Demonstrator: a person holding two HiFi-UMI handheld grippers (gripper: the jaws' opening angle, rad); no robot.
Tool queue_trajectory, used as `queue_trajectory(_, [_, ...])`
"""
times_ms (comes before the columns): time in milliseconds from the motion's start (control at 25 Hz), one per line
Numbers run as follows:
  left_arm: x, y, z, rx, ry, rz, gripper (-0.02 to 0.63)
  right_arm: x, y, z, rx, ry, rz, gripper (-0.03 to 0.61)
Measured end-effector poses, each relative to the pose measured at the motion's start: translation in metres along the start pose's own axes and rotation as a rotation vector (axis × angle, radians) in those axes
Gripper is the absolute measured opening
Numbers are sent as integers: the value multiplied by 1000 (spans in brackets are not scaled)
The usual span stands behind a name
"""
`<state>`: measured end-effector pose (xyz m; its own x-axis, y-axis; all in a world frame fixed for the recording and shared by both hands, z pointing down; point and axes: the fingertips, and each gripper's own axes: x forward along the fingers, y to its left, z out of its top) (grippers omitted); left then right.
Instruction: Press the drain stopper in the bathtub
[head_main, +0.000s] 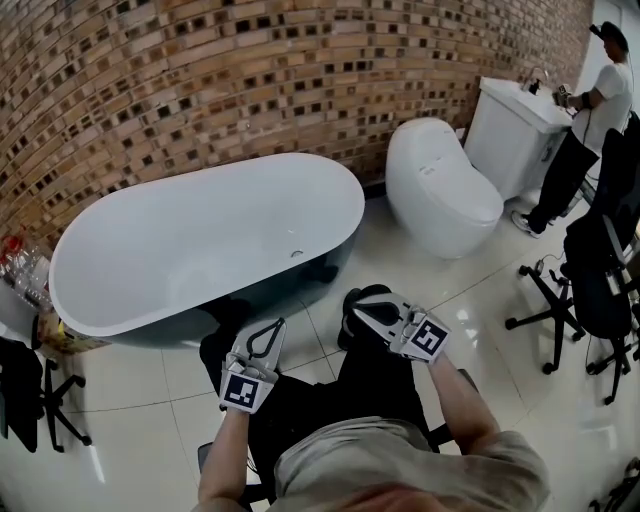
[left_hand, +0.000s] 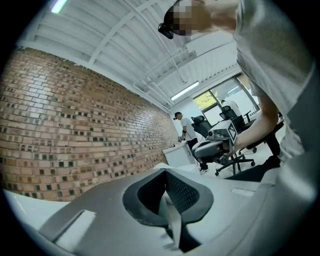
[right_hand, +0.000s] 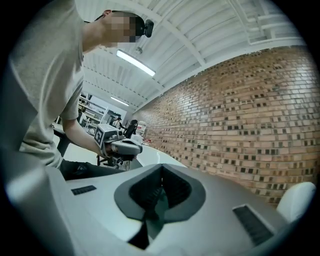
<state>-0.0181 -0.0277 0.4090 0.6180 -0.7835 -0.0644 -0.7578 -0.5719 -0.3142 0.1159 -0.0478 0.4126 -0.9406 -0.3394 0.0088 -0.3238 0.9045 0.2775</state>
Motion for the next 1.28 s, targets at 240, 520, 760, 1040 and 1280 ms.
queue_trajectory(240, [-16, -26, 8, 0, 2, -13, 9, -15, 27, 4, -9, 6, 24, 0])
queue_trajectory(520, [-39, -51, 15, 8, 11, 4, 9, -26, 56, 11, -24, -11, 70, 0])
queue_trajectory(760, [-56, -75, 23, 8, 14, 13, 9, -42, 82, 17, -28, -12, 95, 0])
queue_trajectory(1040, [-70, -105, 32, 12, 16, 9, 9, -62, 110, 20, -57, 1, 118, 0])
queue_trajectory(1280, [-79, -124, 38, 23, 9, 6, 9, -75, 122, 22, -62, 1, 114, 0])
